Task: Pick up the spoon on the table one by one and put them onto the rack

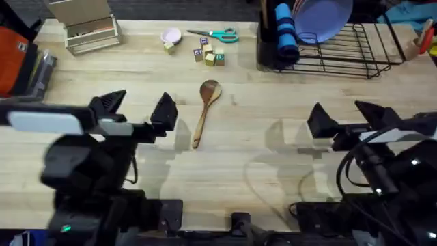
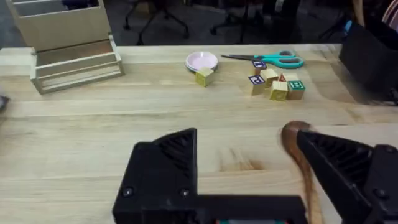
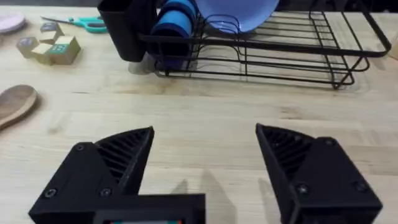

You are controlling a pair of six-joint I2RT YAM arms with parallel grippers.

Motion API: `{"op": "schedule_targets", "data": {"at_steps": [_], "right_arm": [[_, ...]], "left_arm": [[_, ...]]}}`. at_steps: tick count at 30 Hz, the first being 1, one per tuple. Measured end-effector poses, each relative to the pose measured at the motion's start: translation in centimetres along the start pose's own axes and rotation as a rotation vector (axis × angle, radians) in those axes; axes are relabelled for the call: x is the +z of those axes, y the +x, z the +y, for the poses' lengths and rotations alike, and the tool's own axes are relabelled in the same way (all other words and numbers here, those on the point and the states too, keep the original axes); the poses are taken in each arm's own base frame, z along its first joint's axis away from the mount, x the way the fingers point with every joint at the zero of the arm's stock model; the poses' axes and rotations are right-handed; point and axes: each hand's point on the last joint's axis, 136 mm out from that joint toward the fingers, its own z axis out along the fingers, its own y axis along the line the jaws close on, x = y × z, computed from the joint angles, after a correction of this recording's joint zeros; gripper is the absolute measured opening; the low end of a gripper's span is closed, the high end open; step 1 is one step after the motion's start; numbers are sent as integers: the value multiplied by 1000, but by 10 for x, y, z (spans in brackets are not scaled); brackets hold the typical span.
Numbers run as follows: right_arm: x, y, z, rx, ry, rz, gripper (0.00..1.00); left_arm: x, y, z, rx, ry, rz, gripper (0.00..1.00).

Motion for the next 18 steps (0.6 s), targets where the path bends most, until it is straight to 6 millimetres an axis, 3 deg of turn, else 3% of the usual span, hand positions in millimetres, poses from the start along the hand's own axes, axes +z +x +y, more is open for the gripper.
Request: {"op": "schedule_targets", "data": {"at_steps": [3, 8, 18], "right_arm": [[-6, -3, -1, 1, 5, 55, 996], [-18, -34, -1, 1, 6, 98, 996], [-22, -80, -1, 2, 7, 341, 996]], "left_arm": [[-5, -19, -1, -2, 1, 41, 993], [-2, -44, -1, -7, -1, 171, 993], [30, -93, -1, -18, -6, 449, 993]]}}
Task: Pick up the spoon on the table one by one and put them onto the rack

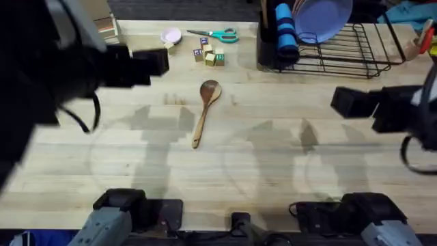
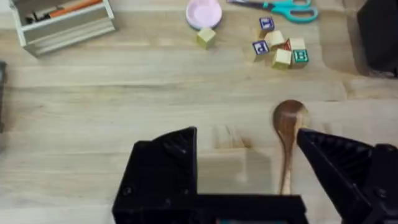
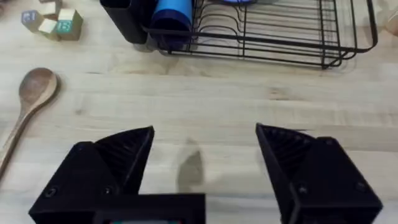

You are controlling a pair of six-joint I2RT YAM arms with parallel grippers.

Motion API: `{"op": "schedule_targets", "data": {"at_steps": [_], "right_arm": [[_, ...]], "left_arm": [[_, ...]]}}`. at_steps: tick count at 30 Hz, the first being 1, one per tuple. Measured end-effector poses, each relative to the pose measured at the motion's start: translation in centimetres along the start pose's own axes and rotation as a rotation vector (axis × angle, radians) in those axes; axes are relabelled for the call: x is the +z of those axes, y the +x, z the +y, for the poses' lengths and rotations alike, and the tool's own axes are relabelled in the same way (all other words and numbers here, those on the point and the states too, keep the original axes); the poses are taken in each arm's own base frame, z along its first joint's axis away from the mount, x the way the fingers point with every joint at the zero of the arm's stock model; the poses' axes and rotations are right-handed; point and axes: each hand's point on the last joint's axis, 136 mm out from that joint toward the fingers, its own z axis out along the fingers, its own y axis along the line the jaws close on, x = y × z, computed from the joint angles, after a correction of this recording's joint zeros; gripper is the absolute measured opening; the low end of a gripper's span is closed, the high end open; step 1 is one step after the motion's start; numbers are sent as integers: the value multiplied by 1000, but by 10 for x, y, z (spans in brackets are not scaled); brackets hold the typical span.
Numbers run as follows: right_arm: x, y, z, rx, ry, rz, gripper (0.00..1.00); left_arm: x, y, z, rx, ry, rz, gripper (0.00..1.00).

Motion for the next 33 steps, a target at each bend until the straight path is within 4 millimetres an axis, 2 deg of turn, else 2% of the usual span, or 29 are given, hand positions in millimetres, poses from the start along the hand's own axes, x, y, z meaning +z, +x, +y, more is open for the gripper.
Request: {"op": "schedule_targets", "data": {"at_steps": [6, 13, 25, 33], "right_arm": [[8, -25, 0, 0, 0, 142, 996], [23, -41, 0, 1, 1, 240, 995], [28, -43, 0, 1, 1, 255, 996], [28, -43, 0, 1, 1, 255, 996]], "left_arm": [[9, -21, -3, -7, 13, 139, 993], [17, -22, -3, -13, 14, 250, 993], [18, -21, -3, -13, 14, 258, 993], [21, -12, -4, -17, 20, 303, 993]]}}
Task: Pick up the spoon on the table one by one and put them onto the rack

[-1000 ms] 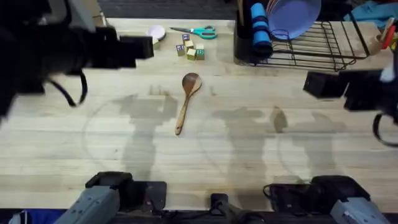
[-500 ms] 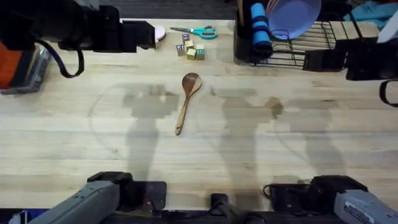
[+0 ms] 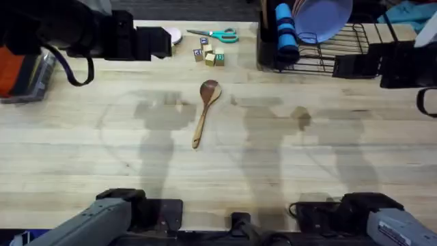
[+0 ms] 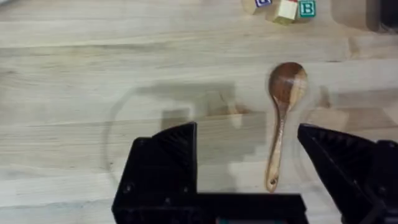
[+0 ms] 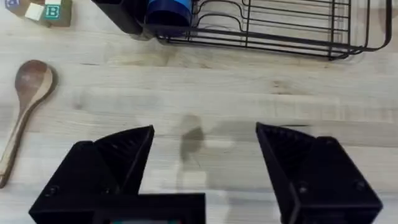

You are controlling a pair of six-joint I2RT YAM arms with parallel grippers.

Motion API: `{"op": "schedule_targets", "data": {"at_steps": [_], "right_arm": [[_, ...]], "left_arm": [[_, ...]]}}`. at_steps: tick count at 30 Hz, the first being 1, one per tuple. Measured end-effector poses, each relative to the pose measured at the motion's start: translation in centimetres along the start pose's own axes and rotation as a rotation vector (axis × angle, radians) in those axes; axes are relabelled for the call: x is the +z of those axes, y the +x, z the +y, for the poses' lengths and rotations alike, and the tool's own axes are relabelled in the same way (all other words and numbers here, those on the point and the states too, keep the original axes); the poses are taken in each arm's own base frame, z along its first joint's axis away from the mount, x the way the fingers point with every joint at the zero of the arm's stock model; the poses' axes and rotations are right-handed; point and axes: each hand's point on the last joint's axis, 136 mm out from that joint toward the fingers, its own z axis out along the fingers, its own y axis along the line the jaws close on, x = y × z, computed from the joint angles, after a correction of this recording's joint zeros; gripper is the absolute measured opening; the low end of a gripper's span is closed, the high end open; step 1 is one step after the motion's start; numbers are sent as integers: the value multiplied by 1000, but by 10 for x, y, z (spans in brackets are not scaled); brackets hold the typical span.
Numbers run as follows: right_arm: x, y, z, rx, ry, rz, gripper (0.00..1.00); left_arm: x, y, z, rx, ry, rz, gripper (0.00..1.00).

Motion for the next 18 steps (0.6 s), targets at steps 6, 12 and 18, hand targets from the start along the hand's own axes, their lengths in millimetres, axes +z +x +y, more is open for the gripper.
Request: {"op": "schedule_targets", "data": {"at_steps": [6, 12, 18], "right_arm": [[0, 0, 0, 0, 0, 0, 996], [0, 0, 0, 0, 0, 0, 996], [0, 0, 0, 0, 0, 0, 995]], "left_arm": [[13, 6, -11, 9, 49, 53, 995], [30, 15, -35, 64, 101, 106, 995], [58, 44, -62, 129, 147, 195, 996]]}}
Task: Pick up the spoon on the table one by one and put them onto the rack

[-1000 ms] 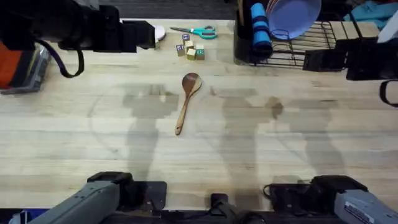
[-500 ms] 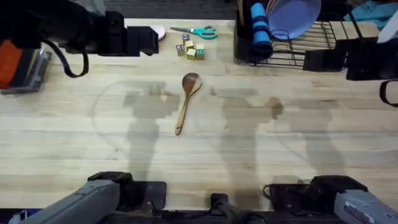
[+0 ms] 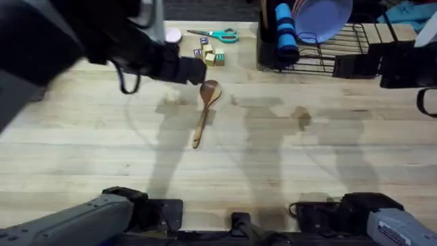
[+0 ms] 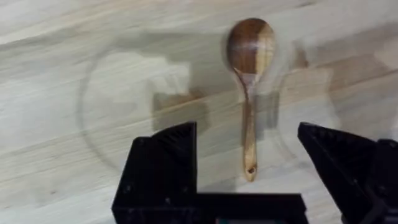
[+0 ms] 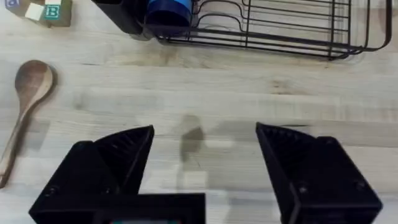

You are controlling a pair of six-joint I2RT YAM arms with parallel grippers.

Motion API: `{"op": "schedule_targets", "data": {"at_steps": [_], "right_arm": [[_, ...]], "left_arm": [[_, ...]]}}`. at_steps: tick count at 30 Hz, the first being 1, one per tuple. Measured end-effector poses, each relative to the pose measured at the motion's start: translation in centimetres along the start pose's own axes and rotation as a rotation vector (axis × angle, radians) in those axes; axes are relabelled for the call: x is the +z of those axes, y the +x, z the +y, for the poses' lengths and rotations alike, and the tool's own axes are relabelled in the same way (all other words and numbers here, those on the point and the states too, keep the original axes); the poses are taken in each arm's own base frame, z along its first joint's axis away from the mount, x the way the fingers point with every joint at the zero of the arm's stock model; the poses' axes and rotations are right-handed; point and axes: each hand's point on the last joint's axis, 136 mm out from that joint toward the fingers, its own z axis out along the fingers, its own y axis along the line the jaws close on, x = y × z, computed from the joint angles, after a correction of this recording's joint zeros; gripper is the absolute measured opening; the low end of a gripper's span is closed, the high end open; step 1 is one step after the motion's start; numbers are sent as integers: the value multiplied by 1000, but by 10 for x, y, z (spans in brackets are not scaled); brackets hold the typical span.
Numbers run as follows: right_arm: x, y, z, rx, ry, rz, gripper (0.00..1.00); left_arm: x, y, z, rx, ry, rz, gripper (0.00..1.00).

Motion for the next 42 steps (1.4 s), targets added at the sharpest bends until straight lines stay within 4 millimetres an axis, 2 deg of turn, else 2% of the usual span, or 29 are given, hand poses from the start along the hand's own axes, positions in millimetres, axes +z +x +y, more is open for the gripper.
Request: {"op": "schedule_targets", "data": {"at_steps": [7, 13, 16, 19, 33, 42], "right_arm": [[0, 0, 0, 0, 0, 0, 995], [0, 0, 0, 0, 0, -1, 996], [0, 0, 0, 0, 0, -1, 996], [0, 0, 0, 0, 0, 0, 996], [0, 0, 0, 0, 0, -1, 996], [0, 0, 0, 0, 0, -1, 996]], "left_arm": [[32, 17, -27, 38, 38, 20, 995], [53, 34, -40, 61, 58, 32, 995], [60, 41, -42, 66, 60, 56, 995], [70, 39, -42, 65, 59, 67, 995], [132, 62, -39, 53, 38, 225, 995], [144, 62, -42, 83, -72, 233, 996]]}}
